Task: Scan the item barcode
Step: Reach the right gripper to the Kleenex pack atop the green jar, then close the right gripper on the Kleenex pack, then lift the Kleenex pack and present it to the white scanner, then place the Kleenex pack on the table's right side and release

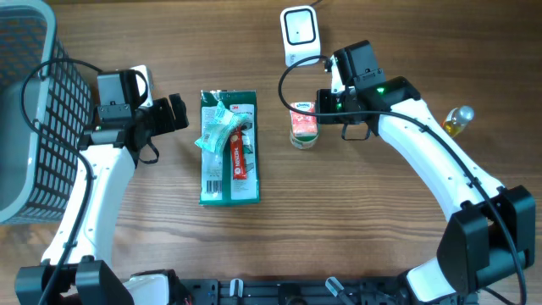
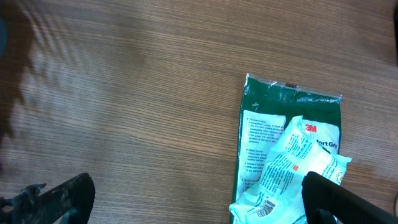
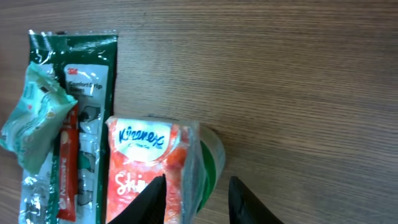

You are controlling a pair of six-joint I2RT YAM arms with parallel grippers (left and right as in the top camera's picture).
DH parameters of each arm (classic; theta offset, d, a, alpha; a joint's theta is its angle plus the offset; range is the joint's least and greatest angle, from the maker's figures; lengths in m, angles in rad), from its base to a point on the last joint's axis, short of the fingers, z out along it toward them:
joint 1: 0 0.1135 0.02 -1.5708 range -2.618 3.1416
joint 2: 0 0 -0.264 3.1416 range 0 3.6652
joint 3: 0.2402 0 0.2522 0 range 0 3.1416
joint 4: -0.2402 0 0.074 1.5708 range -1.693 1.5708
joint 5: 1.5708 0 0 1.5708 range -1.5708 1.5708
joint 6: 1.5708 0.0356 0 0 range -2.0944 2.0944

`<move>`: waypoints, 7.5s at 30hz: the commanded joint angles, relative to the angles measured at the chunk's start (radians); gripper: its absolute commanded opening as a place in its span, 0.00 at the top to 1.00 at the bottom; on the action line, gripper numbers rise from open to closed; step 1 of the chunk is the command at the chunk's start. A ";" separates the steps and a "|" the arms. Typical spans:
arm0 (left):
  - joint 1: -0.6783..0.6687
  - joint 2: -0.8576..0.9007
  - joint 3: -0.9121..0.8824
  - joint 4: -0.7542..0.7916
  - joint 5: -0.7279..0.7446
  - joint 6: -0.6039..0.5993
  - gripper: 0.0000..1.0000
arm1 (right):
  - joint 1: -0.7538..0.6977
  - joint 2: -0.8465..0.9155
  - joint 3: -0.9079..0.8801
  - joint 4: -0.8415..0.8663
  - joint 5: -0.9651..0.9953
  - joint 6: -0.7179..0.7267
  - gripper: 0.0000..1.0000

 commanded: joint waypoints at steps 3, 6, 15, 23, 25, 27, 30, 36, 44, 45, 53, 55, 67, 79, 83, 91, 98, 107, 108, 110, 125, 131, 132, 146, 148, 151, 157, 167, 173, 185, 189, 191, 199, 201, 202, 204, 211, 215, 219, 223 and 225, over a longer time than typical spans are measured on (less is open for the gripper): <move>-0.003 -0.014 0.015 0.002 0.005 0.023 0.00 | -0.003 -0.003 -0.004 -0.006 0.026 0.000 0.64; -0.003 -0.014 0.015 0.002 0.005 0.023 0.00 | -0.003 -0.003 -0.004 0.007 0.027 0.002 0.70; -0.003 -0.014 0.015 0.002 0.005 0.023 0.00 | -0.003 0.000 -0.004 0.012 0.026 -0.001 0.71; -0.003 -0.014 0.015 0.002 0.005 0.023 0.00 | -0.003 0.049 -0.005 0.011 -0.006 -0.002 0.69; -0.003 -0.015 0.015 0.002 0.005 0.023 0.00 | -0.003 0.059 -0.005 0.012 -0.076 -0.002 0.69; -0.003 -0.014 0.015 0.002 0.005 0.023 0.00 | -0.003 0.061 -0.005 0.010 -0.081 -0.001 0.67; -0.003 -0.014 0.015 0.002 0.005 0.023 0.00 | -0.003 0.061 -0.005 0.004 -0.081 -0.001 0.66; -0.003 -0.014 0.015 0.002 0.005 0.023 0.00 | -0.003 0.085 -0.005 0.010 -0.081 0.000 0.66; -0.003 -0.014 0.015 0.002 0.005 0.023 0.00 | 0.007 0.111 -0.005 0.019 -0.134 0.002 0.66; -0.003 -0.014 0.015 0.002 0.005 0.023 0.00 | 0.007 0.111 -0.005 0.021 -0.134 0.002 0.67; -0.003 -0.014 0.015 0.002 0.005 0.023 0.00 | 0.007 0.084 0.008 0.020 -0.142 0.002 0.61; -0.003 -0.014 0.015 0.002 0.005 0.023 0.00 | 0.007 0.078 0.009 0.019 -0.142 0.002 0.59; -0.003 -0.014 0.015 0.002 0.005 0.023 0.00 | -0.019 0.051 0.010 0.016 -0.232 0.002 0.54; -0.003 -0.014 0.015 0.003 0.005 0.023 0.00 | 0.031 0.080 -0.003 0.012 -0.199 0.015 0.55; -0.003 -0.014 0.015 0.002 0.005 0.023 0.00 | 0.031 0.086 -0.005 0.011 -0.191 0.025 0.75; -0.003 -0.014 0.015 0.002 0.005 0.023 0.00 | 0.031 0.093 -0.005 -0.007 -0.129 0.029 0.79; -0.003 -0.014 0.015 0.002 0.005 0.023 0.00 | 0.031 0.139 -0.005 -0.007 -0.134 0.029 0.91; -0.003 -0.014 0.015 0.002 0.005 0.023 0.00 | -0.142 -0.014 0.006 -0.007 -0.608 -0.078 0.96; -0.003 -0.014 0.015 0.002 0.005 0.023 0.00 | -0.165 -0.029 0.006 -0.007 -0.687 -0.101 0.96; -0.003 -0.015 0.015 0.002 0.005 0.023 0.00 | -0.212 -0.055 0.005 -0.010 -0.827 -0.132 0.95; -0.003 -0.014 0.015 0.002 0.005 0.023 0.00 | -0.304 -0.091 0.005 -0.066 -1.494 -0.304 0.96; -0.003 -0.014 0.015 0.002 0.005 0.023 0.00 | -0.304 -0.262 0.005 -0.095 -1.494 -0.260 0.96; -0.003 -0.014 0.015 0.002 0.005 0.023 0.00 | -0.304 -0.293 0.005 -0.088 -1.494 -0.246 0.96; -0.003 -0.014 0.015 0.002 0.005 0.023 0.00 | -0.290 -0.409 0.005 -0.016 -0.672 -0.109 0.96; -0.003 -0.014 0.015 0.002 0.005 0.023 0.00 | -0.276 -0.397 0.005 0.014 -0.525 -0.097 0.96; -0.003 -0.014 0.015 0.002 0.005 0.023 0.00 | -0.275 -0.361 0.032 0.076 -0.436 -0.045 0.96; -0.003 -0.014 0.015 0.002 0.005 0.023 0.00 | -0.235 -0.132 0.414 -0.116 -0.311 -0.064 0.96; -0.003 -0.014 0.015 0.002 0.005 0.023 0.00 | 0.014 0.237 0.566 0.103 0.298 -0.366 0.96; -0.003 -0.014 0.015 0.002 0.005 0.023 0.00 | 0.073 0.441 0.566 0.304 0.576 -0.583 0.96; -0.003 -0.014 0.015 0.002 0.005 0.023 0.00 | 0.126 0.649 0.565 0.558 0.813 -0.962 0.96; -0.003 -0.014 0.015 0.002 0.005 0.023 0.00 | 0.126 0.666 0.564 0.558 0.814 -0.960 0.96; -0.003 -0.014 0.015 0.002 0.005 0.023 0.00 | 0.126 0.666 0.564 0.558 0.813 -0.963 0.96; -0.003 -0.014 0.015 0.002 0.005 0.023 0.00 | 0.125 0.406 0.565 0.395 0.777 -0.709 0.96; -0.003 -0.014 0.015 0.002 0.005 0.023 0.00 | 0.118 0.320 0.565 0.267 0.739 -0.653 0.96; -0.003 -0.014 0.015 0.002 0.005 0.023 0.00 | 0.110 0.268 0.565 0.172 0.725 -0.605 0.96; -0.003 -0.014 0.015 0.002 0.005 0.023 0.00 | 0.087 0.183 0.565 -0.017 0.712 -0.477 0.96; -0.003 -0.014 0.015 0.002 0.005 0.023 0.00 | -0.158 0.091 0.533 -0.558 0.256 -0.253 0.91; -0.003 -0.014 0.015 0.002 0.005 0.023 0.00 | -0.261 0.092 0.362 -0.565 0.211 -0.232 0.89; -0.003 -0.014 0.015 0.002 0.005 0.023 0.00 | -0.305 0.092 0.148 -0.412 0.264 -0.233 0.72; -0.003 -0.014 0.015 0.002 0.005 0.023 0.00 | -0.304 0.092 0.039 -0.266 0.165 -0.228 0.62; -0.003 -0.014 0.015 0.002 0.005 0.023 0.00 | -0.294 0.092 0.035 -0.238 -0.045 -0.207 0.60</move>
